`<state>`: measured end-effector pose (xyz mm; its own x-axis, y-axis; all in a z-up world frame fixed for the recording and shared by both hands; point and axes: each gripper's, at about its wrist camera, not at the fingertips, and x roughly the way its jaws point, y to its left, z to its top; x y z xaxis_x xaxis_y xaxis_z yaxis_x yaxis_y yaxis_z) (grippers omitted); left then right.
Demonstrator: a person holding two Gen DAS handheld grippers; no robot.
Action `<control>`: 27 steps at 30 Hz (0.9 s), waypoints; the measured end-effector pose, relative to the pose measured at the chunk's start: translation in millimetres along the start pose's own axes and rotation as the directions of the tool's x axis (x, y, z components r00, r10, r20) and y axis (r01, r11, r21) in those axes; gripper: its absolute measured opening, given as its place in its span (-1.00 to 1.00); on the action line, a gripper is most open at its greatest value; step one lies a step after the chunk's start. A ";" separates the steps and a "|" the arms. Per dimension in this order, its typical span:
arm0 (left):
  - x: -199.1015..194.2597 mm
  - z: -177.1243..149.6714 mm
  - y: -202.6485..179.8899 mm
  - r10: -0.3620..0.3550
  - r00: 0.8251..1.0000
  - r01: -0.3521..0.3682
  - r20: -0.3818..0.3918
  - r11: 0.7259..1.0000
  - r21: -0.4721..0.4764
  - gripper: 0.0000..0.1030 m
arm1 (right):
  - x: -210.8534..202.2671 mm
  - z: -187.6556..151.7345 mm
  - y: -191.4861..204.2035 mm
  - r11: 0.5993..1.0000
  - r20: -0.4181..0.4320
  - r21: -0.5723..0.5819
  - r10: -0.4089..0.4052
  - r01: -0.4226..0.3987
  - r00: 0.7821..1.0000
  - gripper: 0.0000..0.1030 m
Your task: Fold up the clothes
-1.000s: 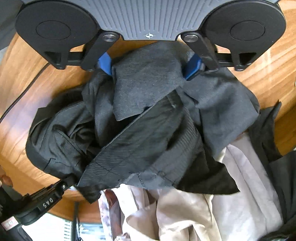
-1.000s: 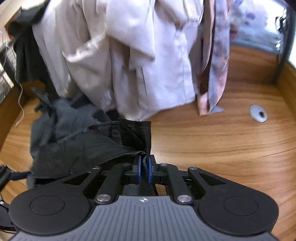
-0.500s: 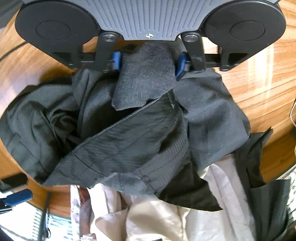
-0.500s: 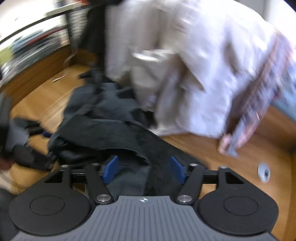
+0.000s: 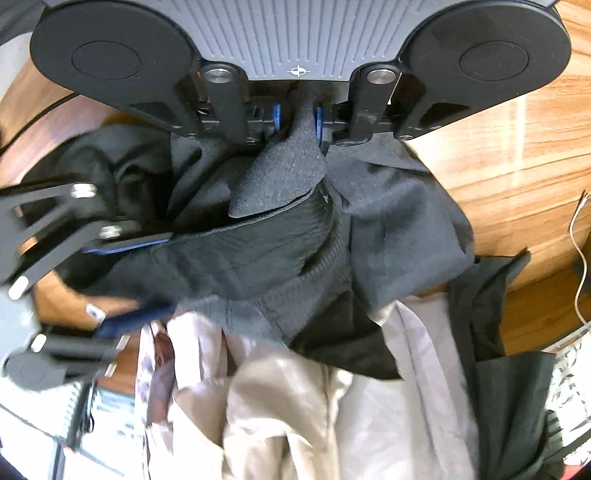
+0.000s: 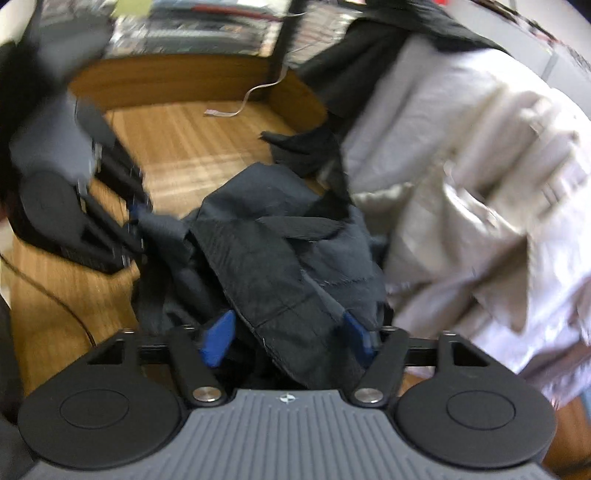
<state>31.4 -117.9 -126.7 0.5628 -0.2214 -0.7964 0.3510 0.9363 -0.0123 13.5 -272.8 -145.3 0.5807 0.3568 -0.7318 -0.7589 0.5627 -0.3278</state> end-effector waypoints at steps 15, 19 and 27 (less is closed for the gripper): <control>-104.5 44.4 4.2 -0.055 0.976 0.050 0.212 0.998 0.030 -0.77 | -70.6 22.0 -86.9 0.854 0.130 0.517 -0.146 0.059 0.981 -0.79; -118.6 50.0 10.7 -0.087 0.968 0.091 0.233 0.996 -0.004 -0.79 | -82.6 9.6 -108.6 0.785 0.087 0.609 -0.208 0.113 0.974 -0.79; -150.2 55.9 46.1 0.002 0.959 0.048 0.283 0.985 -0.168 -0.86 | -98.5 -50.9 -139.5 0.613 -0.079 0.738 -0.335 0.281 0.939 -0.81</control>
<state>4.8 -56.7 26.1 0.7524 -0.2879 -0.5924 0.2467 0.9571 -0.1517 47.2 -424.4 -57.9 0.7761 0.0873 -0.6245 -0.0847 0.9958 0.0340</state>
